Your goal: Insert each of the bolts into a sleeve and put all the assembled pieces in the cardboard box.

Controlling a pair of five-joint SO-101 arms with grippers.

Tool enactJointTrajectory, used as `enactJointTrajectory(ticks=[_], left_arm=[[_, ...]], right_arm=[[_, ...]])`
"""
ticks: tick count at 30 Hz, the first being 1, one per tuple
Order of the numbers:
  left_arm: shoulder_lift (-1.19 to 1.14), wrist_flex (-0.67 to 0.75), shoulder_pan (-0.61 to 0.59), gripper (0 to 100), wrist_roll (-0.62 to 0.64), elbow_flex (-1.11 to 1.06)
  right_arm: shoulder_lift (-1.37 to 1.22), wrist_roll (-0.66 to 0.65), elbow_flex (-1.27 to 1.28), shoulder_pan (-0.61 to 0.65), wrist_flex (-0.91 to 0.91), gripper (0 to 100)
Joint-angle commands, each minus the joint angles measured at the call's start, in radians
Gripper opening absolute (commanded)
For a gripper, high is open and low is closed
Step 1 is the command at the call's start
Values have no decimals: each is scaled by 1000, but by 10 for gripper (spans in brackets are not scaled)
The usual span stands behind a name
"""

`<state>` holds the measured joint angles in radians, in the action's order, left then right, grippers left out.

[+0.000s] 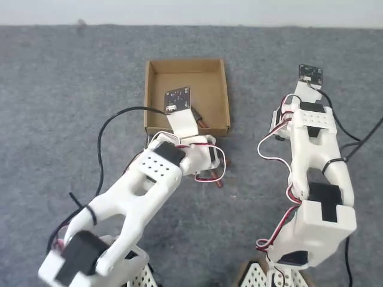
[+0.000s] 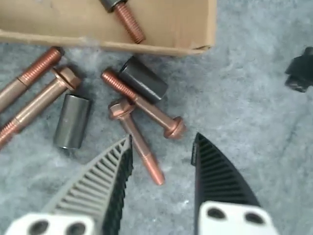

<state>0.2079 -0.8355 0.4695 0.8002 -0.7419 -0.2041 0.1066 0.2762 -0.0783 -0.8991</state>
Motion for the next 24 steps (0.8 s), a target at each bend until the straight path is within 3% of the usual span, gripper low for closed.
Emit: enactJointTrajectory(ticks=[1,10,16,24], left_arm=[[-63,-11,-17,187,9,87],[-238,-60,-26,185,9,213],[-339,-66,-28,86,6,271],[-373,-60,-28,137,9,278]], right_arm=[[12,-11,-63,13,21,7],[12,-12,-63,16,24,7],[12,-12,-63,16,24,7],[12,-12,-63,16,24,7]])
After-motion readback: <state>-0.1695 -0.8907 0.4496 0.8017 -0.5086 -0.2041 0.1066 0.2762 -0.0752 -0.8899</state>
